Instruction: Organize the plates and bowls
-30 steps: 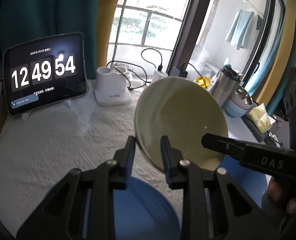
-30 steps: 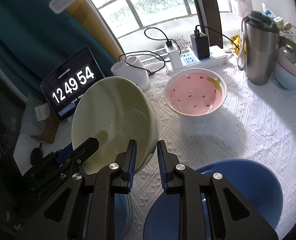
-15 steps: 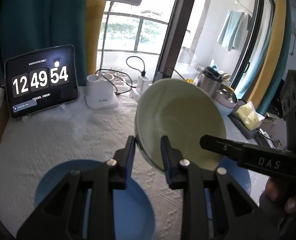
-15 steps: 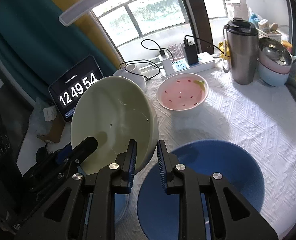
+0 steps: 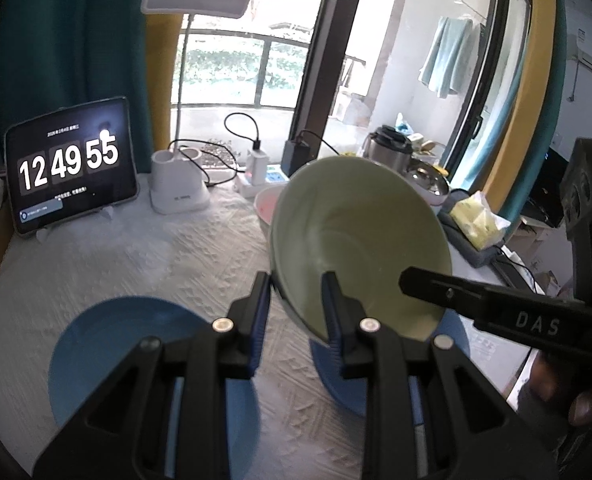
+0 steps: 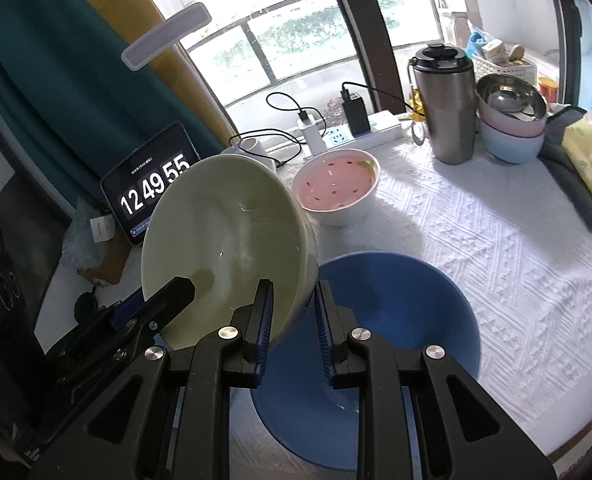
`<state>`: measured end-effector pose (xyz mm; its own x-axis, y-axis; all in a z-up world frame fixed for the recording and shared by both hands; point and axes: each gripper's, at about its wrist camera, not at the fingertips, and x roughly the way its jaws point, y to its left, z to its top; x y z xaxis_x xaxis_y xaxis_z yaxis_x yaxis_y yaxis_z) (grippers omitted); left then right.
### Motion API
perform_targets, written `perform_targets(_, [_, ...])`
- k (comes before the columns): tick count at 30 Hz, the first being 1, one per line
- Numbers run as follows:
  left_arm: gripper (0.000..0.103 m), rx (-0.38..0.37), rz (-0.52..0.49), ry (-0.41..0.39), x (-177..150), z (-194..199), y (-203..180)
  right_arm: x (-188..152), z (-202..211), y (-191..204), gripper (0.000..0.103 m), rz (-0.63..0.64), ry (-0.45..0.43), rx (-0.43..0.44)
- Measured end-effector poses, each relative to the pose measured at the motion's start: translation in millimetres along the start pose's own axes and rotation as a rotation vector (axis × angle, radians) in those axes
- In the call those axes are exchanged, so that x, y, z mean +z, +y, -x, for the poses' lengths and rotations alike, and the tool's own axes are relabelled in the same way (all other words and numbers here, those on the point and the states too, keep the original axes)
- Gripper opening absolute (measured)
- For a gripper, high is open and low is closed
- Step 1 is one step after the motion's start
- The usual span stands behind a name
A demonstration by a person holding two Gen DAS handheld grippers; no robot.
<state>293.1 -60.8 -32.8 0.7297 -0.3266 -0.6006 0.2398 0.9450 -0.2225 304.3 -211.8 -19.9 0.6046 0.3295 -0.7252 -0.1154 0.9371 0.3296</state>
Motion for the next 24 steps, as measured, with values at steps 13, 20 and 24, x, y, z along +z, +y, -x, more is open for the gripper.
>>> perform_targets(13, [0.027, -0.028, -0.024, 0.033, -21, -1, -33, -25, 24, -29, 0.023, -0.036, 0.004, -0.024])
perform_targets(20, [0.027, -0.033, -0.035, 0.054, -30, -4, -45, -38, 28, -43, 0.023, -0.057, 0.017, -0.033])
perform_targets(24, [0.027, -0.034, -0.039, 0.071, -38, -6, -50, -45, 27, -51, 0.023, -0.067, 0.032, -0.036])
